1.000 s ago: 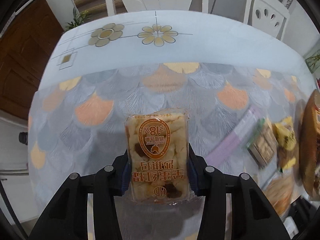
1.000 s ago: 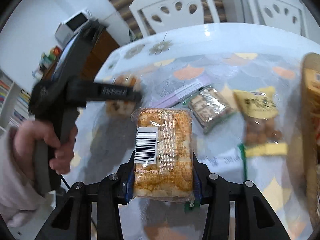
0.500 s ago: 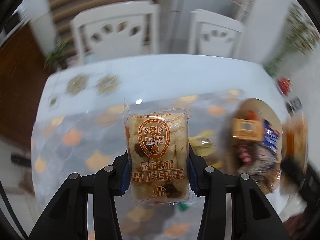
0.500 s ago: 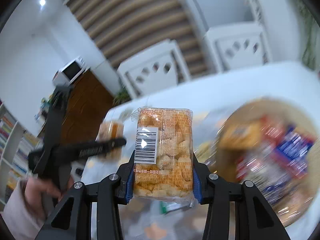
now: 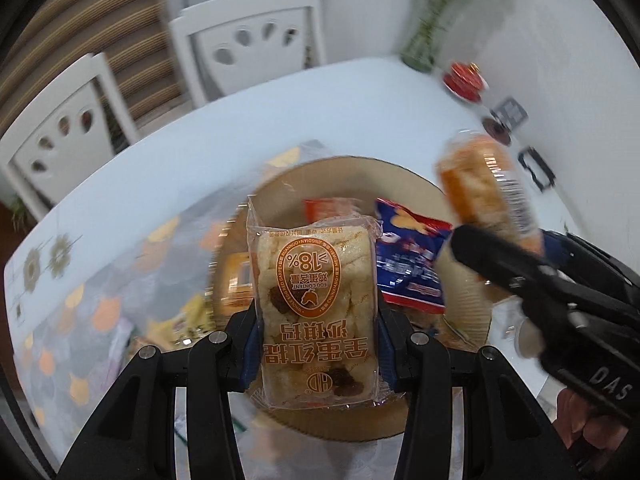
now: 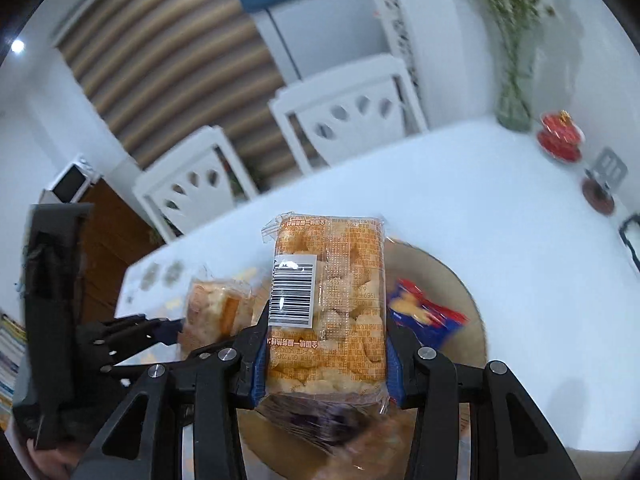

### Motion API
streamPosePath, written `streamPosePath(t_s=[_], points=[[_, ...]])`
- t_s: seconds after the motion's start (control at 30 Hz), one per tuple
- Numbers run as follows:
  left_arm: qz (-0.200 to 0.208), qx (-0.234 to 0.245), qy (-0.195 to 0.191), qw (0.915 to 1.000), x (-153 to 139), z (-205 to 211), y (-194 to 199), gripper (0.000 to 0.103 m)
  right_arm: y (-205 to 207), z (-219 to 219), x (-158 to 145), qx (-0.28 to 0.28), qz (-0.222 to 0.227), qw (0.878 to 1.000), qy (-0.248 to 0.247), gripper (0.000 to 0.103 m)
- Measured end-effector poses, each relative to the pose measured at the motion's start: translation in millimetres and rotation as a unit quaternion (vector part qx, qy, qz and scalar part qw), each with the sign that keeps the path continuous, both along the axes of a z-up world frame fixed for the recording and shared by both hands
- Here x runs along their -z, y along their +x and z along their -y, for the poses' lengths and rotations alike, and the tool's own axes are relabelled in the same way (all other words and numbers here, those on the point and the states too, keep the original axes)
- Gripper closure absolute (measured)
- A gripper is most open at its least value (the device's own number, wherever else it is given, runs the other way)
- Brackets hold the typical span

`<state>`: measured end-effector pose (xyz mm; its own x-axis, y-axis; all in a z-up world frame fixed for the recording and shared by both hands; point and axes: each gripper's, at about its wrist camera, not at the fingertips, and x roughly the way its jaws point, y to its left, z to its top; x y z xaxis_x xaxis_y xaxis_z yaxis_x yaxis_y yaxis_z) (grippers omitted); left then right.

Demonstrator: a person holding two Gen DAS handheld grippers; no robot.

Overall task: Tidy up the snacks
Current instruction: 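Carry both packs over the amber bowl and open both tools, then move left tool to the purple stick pack while right moves to the green-edged white pack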

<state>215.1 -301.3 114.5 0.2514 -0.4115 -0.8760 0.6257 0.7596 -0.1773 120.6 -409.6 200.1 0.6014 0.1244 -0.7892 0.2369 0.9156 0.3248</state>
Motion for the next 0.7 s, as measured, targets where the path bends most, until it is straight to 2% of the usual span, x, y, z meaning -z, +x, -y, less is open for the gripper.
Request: streamPosePath(t_s=[0.07, 0.1, 0.13, 0.17, 0.2, 0.23, 0.4, 0.53, 0.7], points=[[0.002, 0.007, 0.004, 1.0, -8, 7, -6, 0.059, -4, 10, 10, 0.003, -0.018, 1.0, 0.008, 0.059], [0.0, 0.01, 0.011, 0.9999, -7, 11, -6, 0.056, -2, 12, 14, 0.004, -0.028, 1.0, 0.013, 0.055], [-0.004, 0.012, 0.019, 0.9997, -8, 13, -7, 0.04, 0, 18, 19, 0.008, -0.038, 0.999, 0.023, 0.038], [-0.005, 0.012, 0.023, 0.9997, -9, 14, -7, 0.024, -1, 20, 22, 0.012, -0.05, 0.998, 0.031, 0.028], [-0.001, 0.011, 0.017, 0.9998, -12, 12, -7, 0.022, 1, 21, 23, 0.013, -0.052, 0.998, 0.034, 0.015], [0.003, 0.012, 0.013, 0.9998, -20, 12, -11, 0.021, -2, 21, 23, 0.013, -0.048, 0.998, 0.037, 0.013], [0.002, 0.025, 0.019, 0.9995, -23, 12, -15, 0.021, -5, 24, 27, 0.014, -0.06, 0.998, 0.03, 0.012], [-0.001, 0.022, 0.024, 0.9994, -22, 7, -16, 0.021, -7, 27, 36, 0.023, -0.073, 0.996, 0.05, 0.012], [0.002, 0.014, 0.023, 0.9996, -32, -10, -17, 0.021, -13, 20, 32, 0.04, -0.066, 0.996, 0.054, 0.012]])
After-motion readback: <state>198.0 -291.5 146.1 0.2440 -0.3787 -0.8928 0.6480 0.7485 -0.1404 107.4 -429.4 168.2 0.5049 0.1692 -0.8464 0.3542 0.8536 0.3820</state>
